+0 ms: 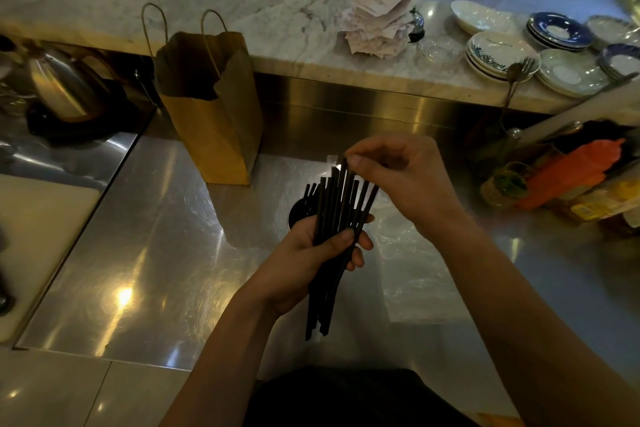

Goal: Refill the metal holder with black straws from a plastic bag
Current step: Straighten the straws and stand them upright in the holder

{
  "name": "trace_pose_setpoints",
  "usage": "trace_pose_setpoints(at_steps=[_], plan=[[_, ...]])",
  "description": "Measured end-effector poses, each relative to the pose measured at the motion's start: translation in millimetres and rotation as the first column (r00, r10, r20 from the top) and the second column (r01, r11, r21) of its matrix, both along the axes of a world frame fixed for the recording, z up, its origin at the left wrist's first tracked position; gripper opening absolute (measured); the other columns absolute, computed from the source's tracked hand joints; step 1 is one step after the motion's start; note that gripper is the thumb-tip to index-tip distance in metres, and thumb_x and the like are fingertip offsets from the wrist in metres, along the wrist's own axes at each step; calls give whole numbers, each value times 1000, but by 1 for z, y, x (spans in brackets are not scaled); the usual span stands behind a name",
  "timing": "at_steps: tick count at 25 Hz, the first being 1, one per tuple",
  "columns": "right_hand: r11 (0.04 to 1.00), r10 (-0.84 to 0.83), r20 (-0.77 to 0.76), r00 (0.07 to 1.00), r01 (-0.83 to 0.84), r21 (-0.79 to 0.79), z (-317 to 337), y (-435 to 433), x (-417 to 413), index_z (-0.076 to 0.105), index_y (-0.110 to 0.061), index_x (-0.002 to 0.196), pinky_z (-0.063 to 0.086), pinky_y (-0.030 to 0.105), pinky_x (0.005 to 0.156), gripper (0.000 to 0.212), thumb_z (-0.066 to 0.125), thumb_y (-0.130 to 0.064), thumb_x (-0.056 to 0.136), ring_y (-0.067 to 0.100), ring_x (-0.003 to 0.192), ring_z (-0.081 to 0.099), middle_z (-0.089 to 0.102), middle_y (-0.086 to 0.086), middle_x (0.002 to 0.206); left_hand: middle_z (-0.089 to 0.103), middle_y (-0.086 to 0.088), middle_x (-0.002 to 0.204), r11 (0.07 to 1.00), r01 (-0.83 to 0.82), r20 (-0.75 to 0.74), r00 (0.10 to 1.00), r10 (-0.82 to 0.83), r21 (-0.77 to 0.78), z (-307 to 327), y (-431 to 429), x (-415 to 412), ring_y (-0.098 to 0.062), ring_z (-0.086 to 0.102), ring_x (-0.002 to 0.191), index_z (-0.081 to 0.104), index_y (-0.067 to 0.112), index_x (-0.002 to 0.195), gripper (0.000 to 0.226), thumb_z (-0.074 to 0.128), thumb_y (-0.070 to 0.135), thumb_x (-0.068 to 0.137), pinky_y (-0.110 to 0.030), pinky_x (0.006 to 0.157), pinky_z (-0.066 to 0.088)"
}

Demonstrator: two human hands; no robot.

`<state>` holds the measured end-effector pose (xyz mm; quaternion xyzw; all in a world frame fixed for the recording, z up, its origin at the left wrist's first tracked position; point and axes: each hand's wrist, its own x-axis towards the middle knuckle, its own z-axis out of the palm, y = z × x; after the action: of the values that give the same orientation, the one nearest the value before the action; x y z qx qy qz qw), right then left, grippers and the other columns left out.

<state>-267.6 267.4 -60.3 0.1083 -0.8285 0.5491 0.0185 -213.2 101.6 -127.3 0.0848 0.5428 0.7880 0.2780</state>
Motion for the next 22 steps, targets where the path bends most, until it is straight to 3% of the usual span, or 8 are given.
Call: trace_pose_setpoints(at_steps=[3,7,11,15,20,22], plan=[[995,66,39,997,-69,73,2,-2,0,68,-18,99,52,15,79,13,68,-19,86,1,84,69,73,-7,89,67,-3,93,1000,2,2,1000,-2,1,-1,-1,0,-12,62,78,56,5,127,29,43,9,101,-31,78,48],[999,24,14,1000,-25,41,2,-2,0,68,-17,95,52,15,76,10,68,-14,86,2,80,69,73,-5,85,68,-3,93,1000,6,2,1000,-6,0,0,-1,1,-12,62,79,58,8,126,29,44,10,101,-30,78,49],[991,31,-17,999,-29,129,3,-1,-2,70,-22,99,53,17,79,12,66,-16,88,1,85,67,71,-9,90,68,-2,93,1000,2,5,1000,-2,-10,0,-1,0,-12,63,78,58,10,125,28,45,11,101,-31,78,49],[982,40,56,998,-50,184,8,4,-7,68,-24,92,52,16,79,7,66,-18,88,0,84,67,71,-10,87,69,-2,94,1000,2,-4,1000,-2,-21,-3,-3,-1,-13,63,80,59,11,125,28,45,10,101,-31,78,50],[995,-100,47,994,98,30,16,20,-18,66,-13,96,54,19,76,9,61,-10,90,3,85,66,70,-3,93,70,-3,96,999,13,-22,1000,-14,-40,-8,-2,3,-13,64,81,60,8,126,29,47,9,100,-26,75,50],[963,-210,112,971,225,-148,19,32,-23,64,-12,95,53,20,72,8,58,-8,92,5,78,64,68,0,92,70,-3,96,999,6,-13,1000,-6,-50,-11,-2,3,-13,63,80,59,7,127,29,47,8,100,-26,75,50]])
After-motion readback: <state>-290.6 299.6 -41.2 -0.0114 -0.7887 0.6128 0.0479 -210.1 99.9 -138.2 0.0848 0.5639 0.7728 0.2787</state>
